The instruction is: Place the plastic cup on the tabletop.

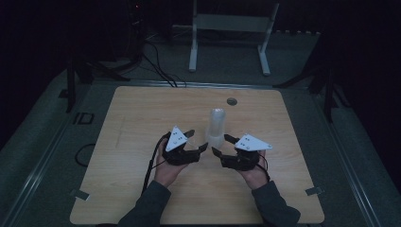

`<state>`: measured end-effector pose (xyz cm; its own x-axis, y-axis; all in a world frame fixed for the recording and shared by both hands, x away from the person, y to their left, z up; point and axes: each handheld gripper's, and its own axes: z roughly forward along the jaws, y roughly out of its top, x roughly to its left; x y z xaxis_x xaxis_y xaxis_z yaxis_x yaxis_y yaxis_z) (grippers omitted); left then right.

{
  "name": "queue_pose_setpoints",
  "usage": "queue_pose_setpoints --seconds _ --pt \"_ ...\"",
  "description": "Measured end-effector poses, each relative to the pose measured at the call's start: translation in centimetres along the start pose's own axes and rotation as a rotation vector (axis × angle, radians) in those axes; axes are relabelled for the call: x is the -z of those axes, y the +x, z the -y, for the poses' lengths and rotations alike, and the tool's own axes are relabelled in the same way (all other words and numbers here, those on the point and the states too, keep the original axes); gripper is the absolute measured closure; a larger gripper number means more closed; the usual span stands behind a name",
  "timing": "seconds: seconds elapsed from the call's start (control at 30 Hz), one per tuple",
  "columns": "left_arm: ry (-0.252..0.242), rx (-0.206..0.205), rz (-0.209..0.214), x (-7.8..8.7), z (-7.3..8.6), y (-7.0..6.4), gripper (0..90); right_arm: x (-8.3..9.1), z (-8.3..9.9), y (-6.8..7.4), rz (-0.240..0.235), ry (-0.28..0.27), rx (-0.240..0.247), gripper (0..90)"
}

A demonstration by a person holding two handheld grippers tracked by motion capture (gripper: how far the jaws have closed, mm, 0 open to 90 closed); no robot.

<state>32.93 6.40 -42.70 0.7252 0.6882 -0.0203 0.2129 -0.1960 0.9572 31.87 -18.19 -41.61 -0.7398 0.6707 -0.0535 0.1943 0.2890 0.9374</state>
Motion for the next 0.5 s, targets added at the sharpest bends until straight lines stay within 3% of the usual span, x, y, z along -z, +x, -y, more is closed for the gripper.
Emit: queue_pose_setpoints --seconds 0.5 --pt "0.011 0.000 -0.001 -0.19 0.39 0.02 30.5 0.03 -0.08 -0.01 0.000 -0.002 0.000 32.7"
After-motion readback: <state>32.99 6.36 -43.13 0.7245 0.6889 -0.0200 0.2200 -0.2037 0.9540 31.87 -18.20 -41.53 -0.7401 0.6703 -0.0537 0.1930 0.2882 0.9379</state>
